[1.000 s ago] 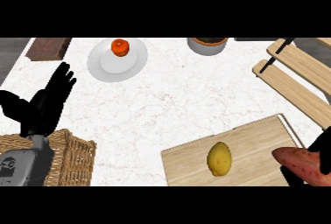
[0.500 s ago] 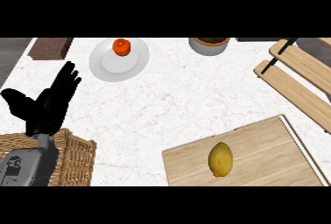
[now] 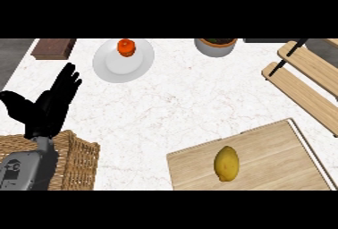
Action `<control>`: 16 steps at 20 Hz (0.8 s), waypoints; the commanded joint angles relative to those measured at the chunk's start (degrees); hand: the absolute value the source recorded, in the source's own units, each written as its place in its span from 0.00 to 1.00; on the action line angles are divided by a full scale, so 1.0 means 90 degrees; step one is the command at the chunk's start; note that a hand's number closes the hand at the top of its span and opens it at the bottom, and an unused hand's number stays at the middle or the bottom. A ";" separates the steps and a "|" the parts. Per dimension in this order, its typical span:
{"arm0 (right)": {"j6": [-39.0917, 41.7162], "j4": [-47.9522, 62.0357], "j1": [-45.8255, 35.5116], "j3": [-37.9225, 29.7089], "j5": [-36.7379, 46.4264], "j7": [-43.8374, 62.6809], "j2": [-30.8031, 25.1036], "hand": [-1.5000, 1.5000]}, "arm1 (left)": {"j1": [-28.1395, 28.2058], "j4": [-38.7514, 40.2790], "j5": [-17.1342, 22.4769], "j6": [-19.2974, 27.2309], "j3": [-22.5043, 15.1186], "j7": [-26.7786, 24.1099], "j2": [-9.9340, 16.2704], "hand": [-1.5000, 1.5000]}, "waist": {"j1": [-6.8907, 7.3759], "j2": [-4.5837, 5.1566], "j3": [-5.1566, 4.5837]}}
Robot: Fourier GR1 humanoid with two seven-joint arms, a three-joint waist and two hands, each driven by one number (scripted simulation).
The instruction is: Pick the sweet potato from the tray and place it in the tiered shelf
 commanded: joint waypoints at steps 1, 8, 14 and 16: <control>0.0140 0.1237 -0.0330 0.0135 0.0431 -0.0838 -0.0162 1.00 | -0.0003 -0.0176 -0.0125 0.0067 -0.0098 0.0220 -0.0082 0.50 | 0.0028 0.0008 -0.0006; 0.0167 0.2389 -0.0734 0.0192 0.0744 -0.1655 -0.0362 1.00 | -0.0466 -0.0019 -0.0112 0.0069 0.0103 0.0448 0.0005 0.50 | 0.0001 0.0002 -0.0007; -0.0390 0.3774 -0.1236 0.0255 0.1112 -0.1594 -0.0412 1.00 | 0.0090 -0.0284 -0.0102 -0.0037 -0.0061 0.0198 -0.0218 0.50 | 0.0073 0.0009 -0.0006; -0.0540 0.4646 -0.1771 0.0250 0.1319 -0.1934 -0.0780 0.00 | -0.0175 -0.0181 -0.0007 -0.0129 0.0133 0.0325 -0.0010 0.50 | 0.0124 0.0031 -0.0001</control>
